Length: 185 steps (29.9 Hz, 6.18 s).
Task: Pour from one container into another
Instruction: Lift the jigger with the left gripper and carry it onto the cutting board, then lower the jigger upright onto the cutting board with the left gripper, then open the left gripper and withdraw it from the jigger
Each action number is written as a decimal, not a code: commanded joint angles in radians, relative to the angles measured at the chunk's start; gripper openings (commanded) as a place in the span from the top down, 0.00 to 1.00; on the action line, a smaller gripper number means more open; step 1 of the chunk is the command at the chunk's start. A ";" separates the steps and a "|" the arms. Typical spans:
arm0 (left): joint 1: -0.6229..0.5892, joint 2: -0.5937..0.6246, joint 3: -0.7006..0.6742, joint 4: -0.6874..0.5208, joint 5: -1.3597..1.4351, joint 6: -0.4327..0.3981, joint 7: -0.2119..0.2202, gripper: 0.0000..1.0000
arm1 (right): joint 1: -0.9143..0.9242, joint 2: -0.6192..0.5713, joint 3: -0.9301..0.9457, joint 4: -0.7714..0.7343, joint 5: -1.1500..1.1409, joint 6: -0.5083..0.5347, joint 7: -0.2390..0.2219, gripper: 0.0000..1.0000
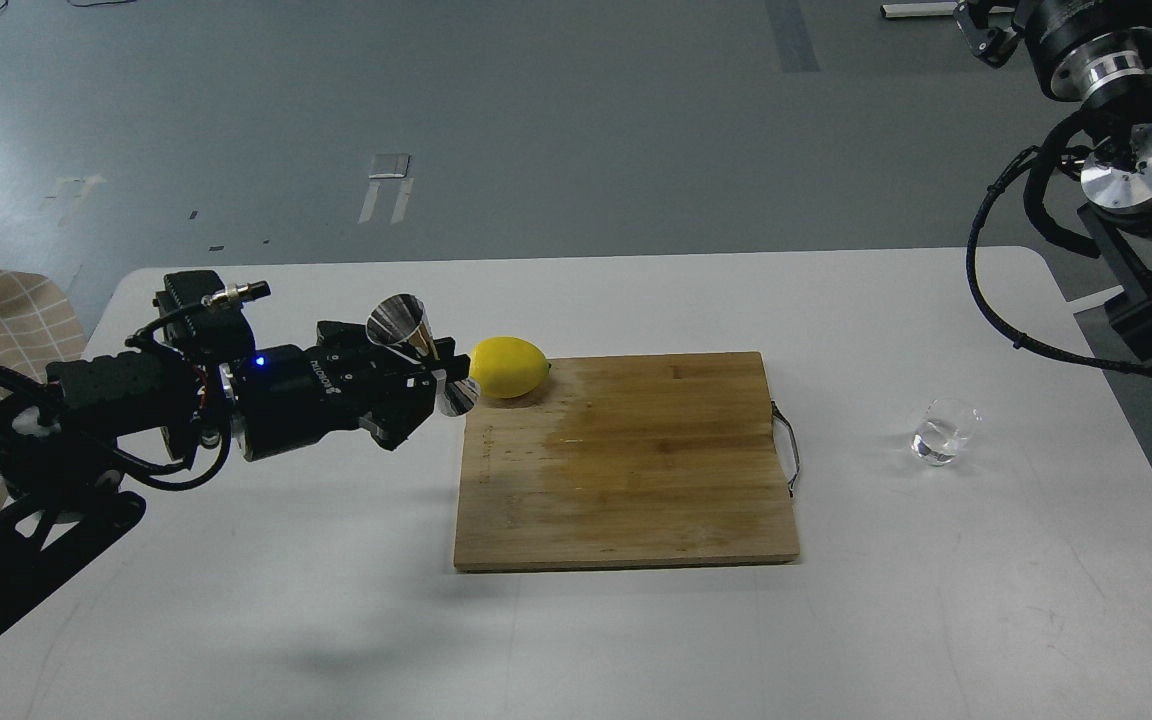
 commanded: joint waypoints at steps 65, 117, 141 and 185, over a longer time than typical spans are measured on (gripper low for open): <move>-0.300 -0.587 0.375 0.605 0.109 0.147 0.000 1.00 | -0.008 0.004 0.000 0.009 -0.001 0.006 0.005 0.00; -0.216 -0.558 0.370 0.714 0.109 0.239 0.001 1.00 | -0.016 0.007 0.000 0.009 -0.001 0.008 0.010 0.00; -0.216 -0.554 0.364 0.705 0.109 0.241 0.000 0.82 | -0.015 0.004 0.002 0.009 -0.001 0.009 0.010 0.00; -0.156 -0.433 0.358 0.610 0.109 0.255 0.000 0.03 | -0.019 -0.006 0.002 0.011 -0.001 0.014 0.010 0.00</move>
